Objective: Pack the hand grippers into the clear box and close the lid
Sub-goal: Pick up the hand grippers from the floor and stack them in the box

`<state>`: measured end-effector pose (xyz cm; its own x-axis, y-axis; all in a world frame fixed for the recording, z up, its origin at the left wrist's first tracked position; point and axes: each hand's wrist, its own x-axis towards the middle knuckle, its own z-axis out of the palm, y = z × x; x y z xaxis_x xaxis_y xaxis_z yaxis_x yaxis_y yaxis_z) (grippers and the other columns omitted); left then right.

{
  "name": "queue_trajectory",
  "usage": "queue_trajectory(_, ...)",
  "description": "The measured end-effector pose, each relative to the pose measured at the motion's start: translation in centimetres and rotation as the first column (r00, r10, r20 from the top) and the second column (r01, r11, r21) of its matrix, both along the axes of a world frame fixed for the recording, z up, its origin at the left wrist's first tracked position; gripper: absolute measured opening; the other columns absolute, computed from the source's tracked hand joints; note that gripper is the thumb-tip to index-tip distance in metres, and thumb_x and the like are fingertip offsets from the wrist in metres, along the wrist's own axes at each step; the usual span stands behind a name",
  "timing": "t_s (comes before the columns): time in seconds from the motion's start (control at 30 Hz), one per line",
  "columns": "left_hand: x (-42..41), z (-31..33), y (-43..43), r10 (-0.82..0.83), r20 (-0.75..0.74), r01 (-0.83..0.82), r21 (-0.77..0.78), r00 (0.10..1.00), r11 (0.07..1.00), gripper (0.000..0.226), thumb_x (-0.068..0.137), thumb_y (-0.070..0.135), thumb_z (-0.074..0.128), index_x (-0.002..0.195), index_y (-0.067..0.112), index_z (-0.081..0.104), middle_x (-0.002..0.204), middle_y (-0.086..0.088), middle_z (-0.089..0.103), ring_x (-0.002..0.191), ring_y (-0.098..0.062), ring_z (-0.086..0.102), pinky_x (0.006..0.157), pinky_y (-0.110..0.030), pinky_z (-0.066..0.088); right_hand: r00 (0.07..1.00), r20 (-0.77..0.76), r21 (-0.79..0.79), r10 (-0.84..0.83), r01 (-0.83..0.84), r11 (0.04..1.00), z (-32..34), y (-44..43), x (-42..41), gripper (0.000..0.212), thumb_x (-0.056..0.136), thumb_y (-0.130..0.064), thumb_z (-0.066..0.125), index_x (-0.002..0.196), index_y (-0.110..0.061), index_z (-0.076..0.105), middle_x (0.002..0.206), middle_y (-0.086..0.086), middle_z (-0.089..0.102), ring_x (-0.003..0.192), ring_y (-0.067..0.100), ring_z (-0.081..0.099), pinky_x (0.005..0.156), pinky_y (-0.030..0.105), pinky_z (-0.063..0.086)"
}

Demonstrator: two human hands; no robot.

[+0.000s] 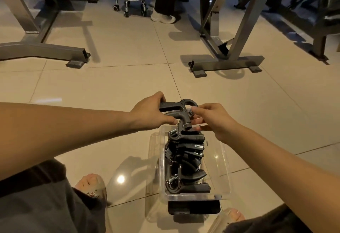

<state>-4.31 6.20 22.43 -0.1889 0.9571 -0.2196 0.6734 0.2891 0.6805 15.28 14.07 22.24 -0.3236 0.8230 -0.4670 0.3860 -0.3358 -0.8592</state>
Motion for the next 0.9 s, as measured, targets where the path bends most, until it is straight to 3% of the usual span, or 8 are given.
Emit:
queue_trajectory(0.1, 1.5, -0.3, -1.2, -0.006, 0.056, 0.009, -0.045, 0.998, 0.999, 0.056, 0.074, 0.045, 0.084, 0.105, 0.021, 0.044, 0.084, -0.001, 0.072, 0.068, -0.019, 0.071, 0.069, -0.042, 0.055, 0.986, -0.062, -0.046, -0.153, 0.150, 0.988, -0.7, -0.2, -0.4, 0.014, 0.096, -0.017, 0.067, 0.102, -0.007, 0.061, 0.084, 0.008, 0.064, 0.055, 0.014, 0.063, 0.045, 0.025, 0.050)
queue_trajectory(0.2, 1.9, -0.2, -1.7, -0.065, 0.088, 0.075, -0.110, 0.994, 0.991, 0.051, 0.080, 0.044, 0.080, 0.108, 0.021, 0.046, 0.091, 0.002, 0.066, 0.072, -0.012, 0.066, 0.061, -0.032, 0.049, 0.987, -0.056, -0.032, -0.149, 0.148, 0.988, -0.9, 0.0, 0.0, 0.007, 0.098, -0.016, 0.065, 0.098, -0.010, 0.060, 0.079, 0.005, 0.062, 0.050, 0.011, 0.058, 0.045, 0.025, 0.048)
queue_trajectory(0.33, 1.3, -0.1, -0.8, -0.137, 0.161, 0.156, -0.111, 0.977, 0.982, 0.039, 0.087, 0.046, 0.073, 0.114, 0.022, 0.058, 0.097, -0.001, 0.067, 0.084, -0.018, 0.065, 0.072, -0.030, 0.050, 0.999, 0.034, 0.080, 0.020, -0.023, 0.997, -0.5, 0.5, 1.3, 0.018, 0.097, -0.016, 0.066, 0.108, -0.003, 0.066, 0.080, 0.009, 0.065, 0.065, 0.021, 0.058, 0.064, 0.037, 0.049)
queue_trajectory(0.4, 0.7, 0.1, -0.4, -0.183, 0.121, 0.187, -0.024, 0.976, 0.982, 0.030, 0.092, 0.033, 0.070, 0.120, 0.026, 0.060, 0.106, 0.003, 0.066, 0.094, -0.017, 0.065, 0.080, -0.029, 0.052, 0.983, 0.063, 0.113, 0.173, -0.179, 0.977, 0.1, 0.3, 1.7, 0.017, 0.096, -0.018, 0.066, 0.107, -0.005, 0.070, 0.080, 0.007, 0.069, 0.069, 0.019, 0.060, 0.065, 0.032, 0.051)
queue_trajectory(0.5, 0.5, 0.3, -0.2, -0.282, 0.139, 0.280, 0.038, 0.949, 0.959, 0.039, 0.086, 0.018, 0.077, 0.122, 0.023, 0.062, 0.111, 0.002, 0.068, 0.096, -0.014, 0.069, 0.088, -0.034, 0.058, 0.943, 0.076, 0.124, 0.325, -0.332, 0.935, 0.7, -0.2, 1.9, 0.018, 0.095, -0.021, 0.067, 0.104, -0.007, 0.074, 0.091, 0.014, 0.075, 0.078, 0.017, 0.064, 0.072, 0.029, 0.051)
queue_trajectory(0.63, 1.2, 0.5, -0.3, -0.157, 0.453, 0.233, -0.116, 0.878, 0.966, 0.029, 0.086, 0.013, 0.076, 0.114, 0.012, 0.069, 0.101, -0.013, 0.076, 0.096, -0.029, 0.073, 0.084, -0.039, 0.060, 0.929, 0.017, 0.066, 0.369, -0.369, 0.927, 0.5, -0.1, 2.7, 0.022, 0.092, -0.024, 0.071, 0.105, -0.006, 0.077, 0.095, 0.015, 0.075, 0.085, 0.019, 0.066, 0.077, 0.034, 0.051)
queue_trajectory(0.77, 1.6, 0.9, -0.2, -0.122, 0.498, 0.247, -0.193, 0.859, 0.950, 0.027, 0.087, 0.022, 0.077, 0.108, 0.005, 0.073, 0.098, -0.016, 0.077, 0.086, -0.024, 0.073, 0.071, -0.030, 0.056, 0.903, 0.005, 0.038, 0.429, -0.429, 0.903, 0.3, -0.2, 2.8, 0.023, 0.091, -0.025, 0.072, 0.106, -0.009, 0.078, 0.089, 0.004, 0.075, 0.083, 0.014, 0.067, 0.076, 0.030, 0.049)
queue_trajectory(0.9, 1.8, 0.4, 0.0, -0.043, 0.501, 0.184, -0.236, 0.864, 0.954, 0.024, 0.087, 0.015, 0.077, 0.104, -0.002, 0.072, 0.091, -0.018, 0.076, 0.077, -0.020, 0.072, 0.077, -0.033, 0.060, 0.924, 0.024, 0.085, 0.383, -0.383, 0.920, -0.2, -0.5, 2.7, 0.027, 0.086, -0.026, 0.077, 0.102, -0.004, 0.076, 0.085, 0.004, 0.074, 0.079, 0.014, 0.066, 0.076, 0.031, 0.051)
